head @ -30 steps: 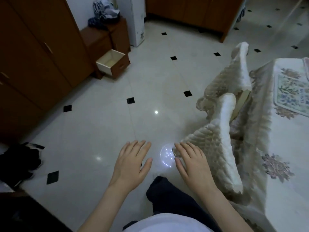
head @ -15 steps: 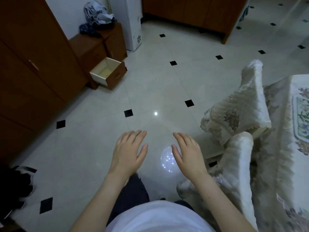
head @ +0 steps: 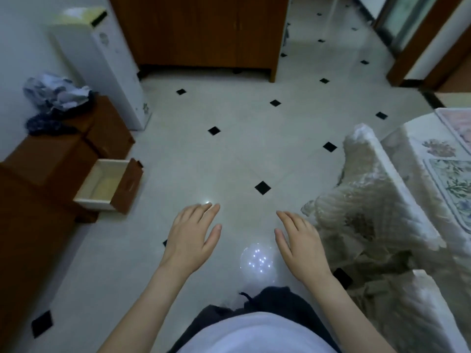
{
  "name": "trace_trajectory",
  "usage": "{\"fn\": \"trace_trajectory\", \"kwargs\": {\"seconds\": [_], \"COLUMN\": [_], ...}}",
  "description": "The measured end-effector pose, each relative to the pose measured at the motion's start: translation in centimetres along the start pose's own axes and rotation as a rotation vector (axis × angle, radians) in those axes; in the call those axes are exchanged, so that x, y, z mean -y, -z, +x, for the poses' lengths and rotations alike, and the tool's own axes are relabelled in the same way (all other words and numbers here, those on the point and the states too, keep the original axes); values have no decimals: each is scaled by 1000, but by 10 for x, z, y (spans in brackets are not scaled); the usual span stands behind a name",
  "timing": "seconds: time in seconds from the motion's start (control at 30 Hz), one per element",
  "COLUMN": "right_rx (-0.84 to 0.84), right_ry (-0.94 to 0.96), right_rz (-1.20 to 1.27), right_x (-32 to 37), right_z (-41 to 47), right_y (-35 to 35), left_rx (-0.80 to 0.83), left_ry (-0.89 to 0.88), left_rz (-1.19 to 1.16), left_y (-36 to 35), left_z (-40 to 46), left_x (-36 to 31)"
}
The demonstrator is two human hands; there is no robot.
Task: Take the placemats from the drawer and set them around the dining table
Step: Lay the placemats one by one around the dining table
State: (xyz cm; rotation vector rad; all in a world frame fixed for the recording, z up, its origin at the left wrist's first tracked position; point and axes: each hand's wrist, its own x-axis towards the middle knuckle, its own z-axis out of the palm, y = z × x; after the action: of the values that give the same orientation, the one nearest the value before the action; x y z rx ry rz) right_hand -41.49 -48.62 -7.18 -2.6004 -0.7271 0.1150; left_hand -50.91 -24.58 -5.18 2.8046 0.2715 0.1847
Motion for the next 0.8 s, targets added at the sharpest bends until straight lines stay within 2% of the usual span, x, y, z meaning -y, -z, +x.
{"fn": "trace_trajectory", "kwargs": {"seconds": [0.23, 0.4, 0.63, 0.8], "right_rx": [-82, -131, -208, -227], "right_ry": [-149, -206, -232, -278], "right_rz": [-21, -15, -14, -15], "right_x": [-15, -57, -106, -136], "right_z": [105, 205, 348, 420], "right_y": [10, 22, 72, 87], "left_rx": [52, 89, 54, 73], "left_ry": [-178, -220, -278, -341], "left_rz": [-88, -92, -71, -83], "left_y": [-19, -45, -35, -46], "left_z": [151, 267, 436, 527], "left_x": [3, -10, -35, -45]}}
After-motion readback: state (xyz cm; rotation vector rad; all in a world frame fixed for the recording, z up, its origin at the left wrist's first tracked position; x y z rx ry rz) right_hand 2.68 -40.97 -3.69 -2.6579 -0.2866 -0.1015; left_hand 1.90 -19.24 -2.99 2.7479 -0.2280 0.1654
